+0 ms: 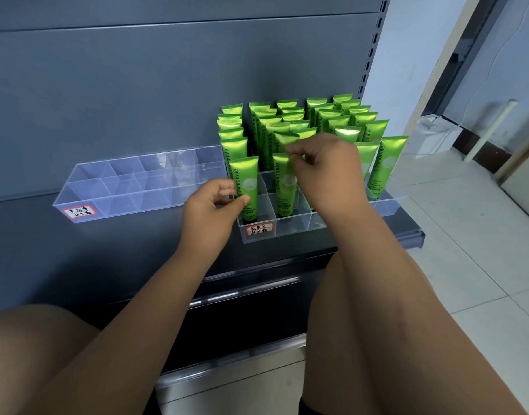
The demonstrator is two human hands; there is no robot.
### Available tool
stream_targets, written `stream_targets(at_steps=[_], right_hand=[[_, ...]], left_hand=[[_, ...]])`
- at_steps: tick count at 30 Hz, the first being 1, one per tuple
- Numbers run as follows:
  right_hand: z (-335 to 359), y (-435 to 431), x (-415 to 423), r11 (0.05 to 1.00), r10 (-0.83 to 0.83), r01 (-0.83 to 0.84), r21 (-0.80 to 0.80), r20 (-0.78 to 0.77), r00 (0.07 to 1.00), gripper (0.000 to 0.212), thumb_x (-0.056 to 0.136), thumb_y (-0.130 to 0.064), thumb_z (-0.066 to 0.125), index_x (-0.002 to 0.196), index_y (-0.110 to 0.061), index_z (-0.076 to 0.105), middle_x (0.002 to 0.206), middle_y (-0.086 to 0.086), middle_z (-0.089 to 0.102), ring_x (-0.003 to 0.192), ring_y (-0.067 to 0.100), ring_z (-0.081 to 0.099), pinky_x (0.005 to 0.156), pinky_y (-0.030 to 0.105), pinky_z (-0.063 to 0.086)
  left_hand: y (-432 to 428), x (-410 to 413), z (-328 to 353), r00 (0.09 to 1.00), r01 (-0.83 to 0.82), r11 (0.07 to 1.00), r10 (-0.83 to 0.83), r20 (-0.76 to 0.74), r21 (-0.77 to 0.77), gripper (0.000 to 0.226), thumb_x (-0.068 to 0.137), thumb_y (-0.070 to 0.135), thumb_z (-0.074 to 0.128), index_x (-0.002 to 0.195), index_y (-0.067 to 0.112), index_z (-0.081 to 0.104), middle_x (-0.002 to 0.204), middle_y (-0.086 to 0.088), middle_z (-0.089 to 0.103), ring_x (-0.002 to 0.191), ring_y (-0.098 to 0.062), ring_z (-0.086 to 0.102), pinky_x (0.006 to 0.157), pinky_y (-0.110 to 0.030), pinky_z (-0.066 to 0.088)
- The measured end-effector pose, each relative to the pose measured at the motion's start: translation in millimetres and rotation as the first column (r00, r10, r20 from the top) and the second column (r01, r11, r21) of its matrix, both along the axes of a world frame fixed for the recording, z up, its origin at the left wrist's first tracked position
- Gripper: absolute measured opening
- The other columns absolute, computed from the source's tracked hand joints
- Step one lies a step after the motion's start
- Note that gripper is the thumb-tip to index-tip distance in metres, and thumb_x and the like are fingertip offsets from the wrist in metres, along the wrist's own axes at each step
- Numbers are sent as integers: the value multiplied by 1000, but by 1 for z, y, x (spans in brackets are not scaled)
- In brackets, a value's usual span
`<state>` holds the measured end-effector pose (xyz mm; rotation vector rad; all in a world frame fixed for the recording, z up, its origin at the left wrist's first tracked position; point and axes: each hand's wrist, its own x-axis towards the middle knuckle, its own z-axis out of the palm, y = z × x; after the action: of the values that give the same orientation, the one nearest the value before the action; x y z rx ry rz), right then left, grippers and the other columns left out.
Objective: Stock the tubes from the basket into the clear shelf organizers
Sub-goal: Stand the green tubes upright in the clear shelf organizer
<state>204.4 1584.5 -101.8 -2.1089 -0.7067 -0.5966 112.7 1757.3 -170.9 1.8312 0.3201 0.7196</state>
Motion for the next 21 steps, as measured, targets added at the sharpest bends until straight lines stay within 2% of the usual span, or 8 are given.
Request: stream_targets(at_steps=[7,13,21], right_hand=[[0,0,-1,1000,-4,4,-13,6,1000,25,85,-10,65,104,-17,80,101,1,75,87,17,68,78,27,53],[-1,0,0,999,-18,19,-27,44,999,22,85,-14,69,103,-21,78,103,-3,68,74,7,53,68,23,42],[0,-3,0,999,-24,25,-35,36,999,20,86,-16,68,102,-23,77,104,-6,65,74,9,55,68,26,45]], left_hand=[[-2,-1,2,1000,-13,999,12,-24,-37,23,86,14,80,103,24,68,98,9,68,91,-8,65,73,-4,47],[-4,-4,2,999,-14,999,14,-29,-32,19,86,14,80,100,22,68,95,10,67,90,-4,65,74,-4,48],[-4,-4,2,999,-22,1000,21,-48,-21,17,87,14,79,100,19,68,95,7,67,89,-5,64,74,-4,47]])
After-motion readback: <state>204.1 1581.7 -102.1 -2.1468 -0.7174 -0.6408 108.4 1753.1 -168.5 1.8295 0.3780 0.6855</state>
